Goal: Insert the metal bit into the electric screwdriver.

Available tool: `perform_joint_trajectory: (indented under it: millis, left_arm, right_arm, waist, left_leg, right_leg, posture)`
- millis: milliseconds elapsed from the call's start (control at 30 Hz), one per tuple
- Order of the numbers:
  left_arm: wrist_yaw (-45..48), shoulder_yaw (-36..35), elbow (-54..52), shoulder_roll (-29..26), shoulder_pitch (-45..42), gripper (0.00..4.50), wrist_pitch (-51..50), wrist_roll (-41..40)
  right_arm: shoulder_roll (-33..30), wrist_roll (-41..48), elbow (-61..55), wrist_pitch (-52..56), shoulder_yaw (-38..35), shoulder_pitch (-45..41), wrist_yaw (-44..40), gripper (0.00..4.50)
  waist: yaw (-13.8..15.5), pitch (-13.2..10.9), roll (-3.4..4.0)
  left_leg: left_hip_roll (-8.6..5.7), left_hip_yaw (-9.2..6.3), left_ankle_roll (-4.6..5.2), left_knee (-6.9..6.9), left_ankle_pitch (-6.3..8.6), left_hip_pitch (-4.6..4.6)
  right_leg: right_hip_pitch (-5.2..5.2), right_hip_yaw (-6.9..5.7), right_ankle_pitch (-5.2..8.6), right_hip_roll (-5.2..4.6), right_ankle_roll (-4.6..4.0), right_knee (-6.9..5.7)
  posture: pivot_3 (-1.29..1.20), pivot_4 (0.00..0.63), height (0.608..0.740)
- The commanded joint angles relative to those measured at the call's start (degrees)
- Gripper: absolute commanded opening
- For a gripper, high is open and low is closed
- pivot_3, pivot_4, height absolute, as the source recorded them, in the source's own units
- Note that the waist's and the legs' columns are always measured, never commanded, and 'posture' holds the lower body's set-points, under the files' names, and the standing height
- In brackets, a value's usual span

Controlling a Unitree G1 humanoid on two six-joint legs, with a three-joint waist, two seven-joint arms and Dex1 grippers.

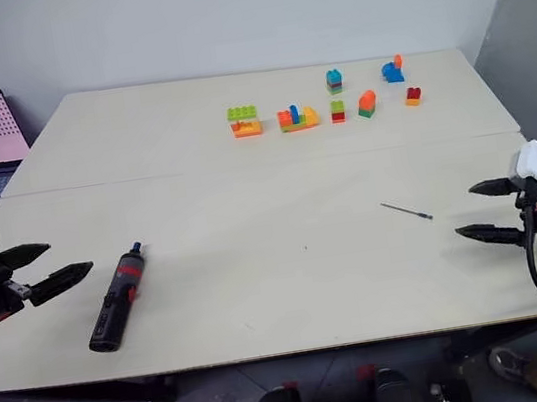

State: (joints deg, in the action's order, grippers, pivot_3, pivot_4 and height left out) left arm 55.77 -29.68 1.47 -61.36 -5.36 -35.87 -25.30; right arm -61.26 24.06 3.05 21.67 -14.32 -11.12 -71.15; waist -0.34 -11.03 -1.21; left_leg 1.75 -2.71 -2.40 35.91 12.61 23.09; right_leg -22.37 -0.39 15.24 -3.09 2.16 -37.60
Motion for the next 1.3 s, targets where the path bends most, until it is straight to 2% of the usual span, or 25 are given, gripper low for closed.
perform_joint_trajectory:
  millis: [33,300,400,500,633,700,800,1067,1300]
  left_arm:
    - [0.3,0.2,0.5,-1.0,-2.0,4.5,1.1,0.0]
    - [-1.4,2.3,0.9,-0.8,-3.6,4.5,-0.2,0.8]
    - [-5.0,2.6,0.4,0.5,-5.4,4.5,-0.8,1.3]
    - [-7.5,1.4,-1.9,2.0,-6.2,4.5,-4.6,-0.8]
    - [-10.7,4.3,-5.0,-0.5,-4.4,4.5,-11.3,1.7]
    - [-11.0,4.1,-5.5,-0.7,-5.9,4.5,-17.0,-0.8]
    - [-12.5,4.4,-5.5,-0.3,-7.9,4.5,-19.8,-1.0]
    - [-18.1,10.9,-1.1,1.0,-14.4,4.5,-28.2,1.0]
    - [-21.3,18.0,0.4,1.7,-20.7,4.5,-34.3,2.7]
  right_arm:
    - [-0.6,0.3,-1.7,-0.9,-2.1,0.2,0.1,4.43]
    - [-0.2,0.2,-2.4,-1.3,-1.8,0.5,0.3,4.43]
    - [0.3,-0.9,-2.3,-2.5,-0.4,-0.2,0.7,4.43]
    - [1.7,-0.6,-2.9,-2.5,0.4,-0.9,1.3,4.43]
    - [4.4,0.9,-4.7,-3.2,1.8,-2.8,0.8,4.43]
    - [5.4,1.4,-6.1,-3.7,3.4,-3.9,-0.3,4.43]
    - [6.3,2.1,-7.5,-2.9,5.5,-5.8,-1.8,4.43]
    - [12.2,3.8,-7.8,-4.5,11.3,-14.9,-5.6,4.43]
    - [15.0,5.6,-9.5,-2.9,14.9,-19.2,-8.4,4.43]
  waist:
    - [0.0,0.0,0.0]
    - [0.0,0.0,0.0]
    - [0.0,0.0,0.0]
    - [-0.1,0.0,0.0]
    - [-0.2,0.0,-0.05]
    - [-0.3,0.0,-0.04]
    - [-0.6,0.0,-0.04]
    - [-1.1,0.0,-0.06]
    - [-1.1,-0.1,-0.16]
  left_leg:
    - [0.0,0.0,0.0,0.0,0.0,0.0]
    - [0.0,0.0,0.0,0.0,0.0,-0.01]
    - [0.0,0.0,0.0,0.01,0.0,0.0]
    - [0.0,0.0,0.0,0.02,0.0,-0.02]
    - [0.0,-0.02,0.0,0.02,0.0,-0.02]
    - [0.0,-0.01,0.0,0.01,0.0,-0.03]
    - [0.0,-0.04,0.0,0.02,0.0,-0.04]
    - [-0.01,-0.08,0.0,0.04,-0.01,-0.06]
    - [-0.03,-0.13,-0.01,0.03,-0.01,-0.03]
  right_leg:
    - [0.0,0.0,0.0,0.0,0.0,0.0]
    - [0.0,0.0,0.0,0.01,0.01,-0.02]
    - [0.01,0.01,-0.01,0.01,0.01,-0.02]
    - [0.04,0.01,-0.02,0.01,0.03,-0.02]
    - [0.04,0.02,-0.19,0.04,0.33,-0.05]
    - [0.03,0.02,-0.2,0.04,0.35,-0.06]
    - [0.03,0.0,-0.19,0.05,0.35,-0.07]
    - [0.05,-0.01,-0.21,0.06,0.39,-0.12]
    - [0.05,-0.02,-0.18,0.06,0.43,-0.17]
  posture:
    - [0.0,0.15,0.74]
    - [0.0,0.15,0.74]
    - [0.0,0.15,0.74]
    - [0.0,0.15,0.74]
    - [0.0,0.15,0.74]
    - [0.0,0.15,0.74]
    - [0.0,0.15,0.74]
    - [0.0,0.15,0.74]
    - [0.0,0.15,0.74]
